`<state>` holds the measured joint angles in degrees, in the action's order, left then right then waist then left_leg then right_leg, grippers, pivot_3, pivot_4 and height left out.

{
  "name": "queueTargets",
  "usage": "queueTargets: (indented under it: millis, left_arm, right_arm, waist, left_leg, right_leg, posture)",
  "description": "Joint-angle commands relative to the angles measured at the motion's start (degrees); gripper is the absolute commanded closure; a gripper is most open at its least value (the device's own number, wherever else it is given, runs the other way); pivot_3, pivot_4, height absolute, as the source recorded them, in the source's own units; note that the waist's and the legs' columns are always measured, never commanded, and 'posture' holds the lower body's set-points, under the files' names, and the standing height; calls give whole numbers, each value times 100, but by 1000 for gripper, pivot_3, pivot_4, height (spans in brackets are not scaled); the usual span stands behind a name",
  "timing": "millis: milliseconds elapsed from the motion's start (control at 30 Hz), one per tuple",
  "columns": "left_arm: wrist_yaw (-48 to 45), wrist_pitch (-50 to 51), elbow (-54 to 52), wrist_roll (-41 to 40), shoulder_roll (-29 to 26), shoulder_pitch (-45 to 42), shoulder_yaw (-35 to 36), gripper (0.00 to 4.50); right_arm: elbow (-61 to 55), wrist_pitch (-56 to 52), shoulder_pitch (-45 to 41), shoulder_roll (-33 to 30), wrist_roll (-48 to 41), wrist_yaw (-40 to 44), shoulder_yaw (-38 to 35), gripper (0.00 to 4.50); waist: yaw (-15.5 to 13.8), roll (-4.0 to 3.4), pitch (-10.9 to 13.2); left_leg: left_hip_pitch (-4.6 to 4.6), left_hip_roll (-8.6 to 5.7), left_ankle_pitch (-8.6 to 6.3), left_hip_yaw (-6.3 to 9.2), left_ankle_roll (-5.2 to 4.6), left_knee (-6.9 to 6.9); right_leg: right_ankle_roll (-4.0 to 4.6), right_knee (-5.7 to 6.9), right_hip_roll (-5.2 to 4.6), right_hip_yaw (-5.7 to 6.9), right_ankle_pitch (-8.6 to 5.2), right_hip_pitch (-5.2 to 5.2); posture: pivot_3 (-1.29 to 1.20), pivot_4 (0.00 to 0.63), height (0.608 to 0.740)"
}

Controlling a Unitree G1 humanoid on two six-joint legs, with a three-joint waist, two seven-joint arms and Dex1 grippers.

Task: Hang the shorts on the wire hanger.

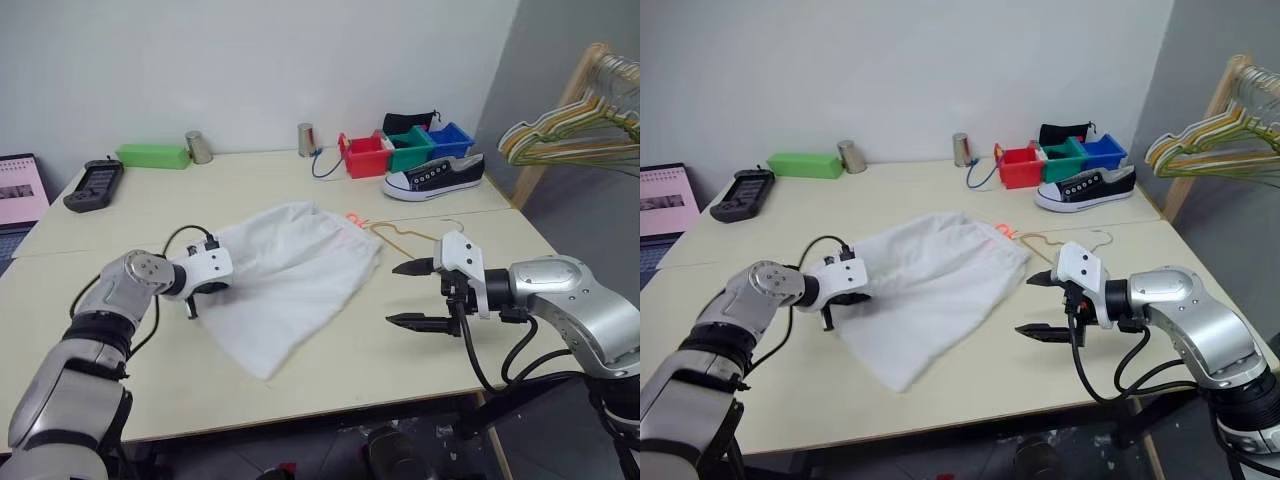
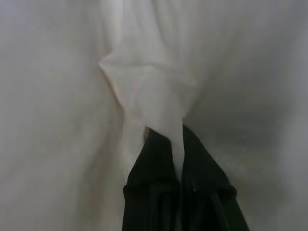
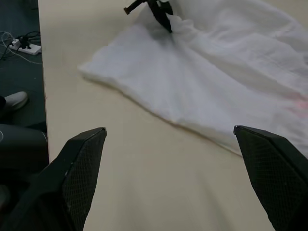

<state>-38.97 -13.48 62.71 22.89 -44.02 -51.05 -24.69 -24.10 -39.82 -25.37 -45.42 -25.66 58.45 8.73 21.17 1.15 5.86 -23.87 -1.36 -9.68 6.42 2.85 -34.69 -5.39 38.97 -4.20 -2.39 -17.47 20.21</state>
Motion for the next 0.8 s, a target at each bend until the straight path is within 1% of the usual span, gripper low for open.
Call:
queueTargets:
  millis: [33, 67, 100, 167, 200, 267, 300, 400, 433, 600, 633, 733, 800]
  left_arm:
    - [1698, -424, 805, 916, 251, -807, -440, 4461]
    - [1943, -414, 957, 1041, 339, -923, -508, 4461]
    - [1990, -405, 1073, 1071, 431, -984, -515, 4461]
    - [1900, -491, 1210, 1092, 536, -1008, -499, 4461]
    - [1694, -598, 1222, 1034, 547, -963, -452, 4461]
    - [1300, -730, 1216, 823, 517, -886, -255, 4011]
    - [1096, -791, 1199, 733, 469, -855, -165, 3935]
    - [876, -827, 1139, 605, 363, -830, -2, 3173]
    - [793, -826, 1108, 567, 325, -830, 50, 2980]
    - [-173, -757, 629, 286, -149, -688, 318, 1963]
    - [-318, -719, 481, 235, -235, -622, 364, 1700]
    - [-1164, -307, -555, -291, -636, -103, 773, 1096]
    - [-1503, 153, -1456, -607, -874, 345, 1071, 646]
  right_arm:
    - [-42, 145, -120, -24, 82, -68, -118, 0]
    - [-46, 141, -126, -20, 88, -86, -122, 0]
    - [-53, 141, -126, -21, 93, -99, -130, 0]
    - [-81, 135, -122, -26, 104, -131, -134, 0]
    - [-91, 135, -120, -24, 111, -152, -132, 0]
    - [-46, 174, -147, 7, 151, -183, -100, 0]
    - [34, 233, -185, 46, 201, -179, -58, 0]
    - [266, 416, -294, 157, 368, -149, 69, 0]
    - [365, 504, -343, 191, 433, -123, 124, 0]
    - [1613, 1548, -935, 507, 1169, 66, 635, 0]
    - [1868, 1799, -1044, 572, 1318, 90, 712, 0]
    - [2966, 2418, -1579, 973, 1668, 148, 910, 0]
    - [3650, 2978, -1858, 1128, 2018, 187, 1071, 0]
  waist:
    - [9, 17, -8]
    - [27, 21, -10]
    - [58, 22, -11]
    - [112, 22, -11]
    - [143, 22, -11]
    - [292, 22, -11]
    - [313, 22, -11]
    - [362, 25, -9]
    - [361, 25, -9]
    - [366, 26, -9]
    - [360, 25, -9]
    - [330, 23, -8]
    - [282, 22, -8]
  left_leg:
    - [-5, -2, 0, 0, 0, -2]
    - [-5, -3, 0, -1, 0, -4]
    - [-5, -5, 0, -4, 0, -8]
    - [-6, -7, 0, -9, 0, -9]
    - [-6, -6, 0, -11, 0, -9]
    - [-17, -5, 0, -11, 0, -6]
    - [-16, -4, 0, -15, -1, -5]
    - [-15, -3, 0, -17, -1, -4]
    - [-15, -3, 0, -16, -1, -4]
    - [-4, -4, 1, -13, -2, -5]
    - [0, -3, 1, -13, -2, -5]
    - [4, -2, 3, -10, -5, -5]
    - [6, 0, 7, -6, -11, -3]
  right_leg:
    - [-4, -3, -5, 1, 2, 0]
    - [-5, -4, -8, 1, 2, -1]
    - [-5, -4, -9, 0, 2, -2]
    - [-10, -6, -13, -1, -1, -2]
    - [-10, -6, -13, -1, -1, -1]
    - [-10, -2, -13, 3, -2, 9]
    - [-11, -1, -12, 2, -2, 10]
    - [-11, -1, -13, 2, -2, 9]
    - [-11, -1, -12, 2, -2, 9]
    - [-11, 2, -12, 3, -2, 1]
    - [-11, 2, -12, 2, -2, 1]
    - [-11, 9, -11, 2, -1, 1]
    - [-10, 12, -7, 0, 0, 2]
  posture:
    - [-401, 19, 740]
    - [-405, 20, 740]
    - [-405, 20, 740]
    - [-411, 25, 740]
    - [-409, 28, 740]
    - [-396, 33, 740]
    - [-396, 33, 740]
    - [-369, 35, 740]
    - [-357, 36, 740]
    - [-308, 35, 740]
    - [-295, 35, 740]
    - [-281, 37, 740]
    - [-255, 34, 740]
